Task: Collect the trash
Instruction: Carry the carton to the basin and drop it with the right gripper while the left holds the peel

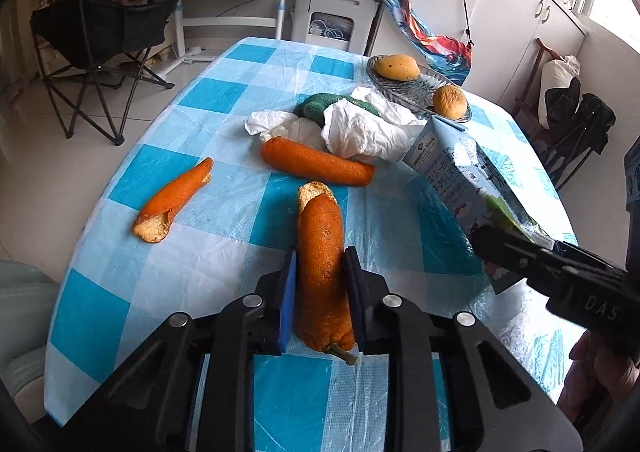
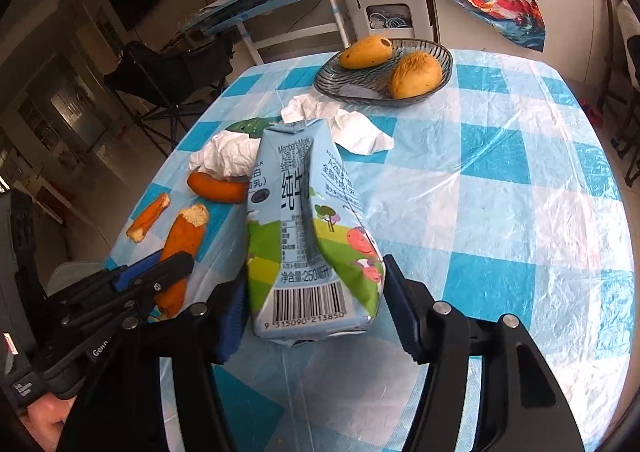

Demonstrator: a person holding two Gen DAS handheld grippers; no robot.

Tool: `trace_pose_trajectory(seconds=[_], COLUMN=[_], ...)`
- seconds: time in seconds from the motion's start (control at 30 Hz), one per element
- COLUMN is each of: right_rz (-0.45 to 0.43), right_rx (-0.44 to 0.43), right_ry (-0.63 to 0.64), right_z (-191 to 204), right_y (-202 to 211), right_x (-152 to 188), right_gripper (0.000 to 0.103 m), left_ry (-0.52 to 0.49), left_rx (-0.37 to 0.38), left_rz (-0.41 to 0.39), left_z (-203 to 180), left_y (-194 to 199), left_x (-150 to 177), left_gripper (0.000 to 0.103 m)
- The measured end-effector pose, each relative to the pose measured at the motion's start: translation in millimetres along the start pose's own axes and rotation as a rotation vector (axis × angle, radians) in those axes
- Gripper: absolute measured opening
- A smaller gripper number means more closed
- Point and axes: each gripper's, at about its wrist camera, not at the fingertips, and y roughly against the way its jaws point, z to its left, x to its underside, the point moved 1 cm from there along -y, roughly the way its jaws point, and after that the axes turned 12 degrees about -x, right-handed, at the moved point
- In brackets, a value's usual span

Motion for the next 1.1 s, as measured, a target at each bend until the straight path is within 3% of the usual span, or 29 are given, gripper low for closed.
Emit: trace_pose_trajectory(seconds=[0.33, 1.1], right_rz=[-0.05, -0.014], right_rx=[-0.191, -0.21], right_ry=[-0.139, -0.061], right_z=[-2, 25], right_y=[27, 39], right_x=[9, 32], right_gripper=[0.06, 0.06], left_ry=[-0.033, -0.026], left_rx=[0.025, 0.036], left_rz=[-0.056, -0.109], left_z=[-3, 22], left_y=[28, 67], left_x=[12, 38], left_gripper=[0.021, 0.021])
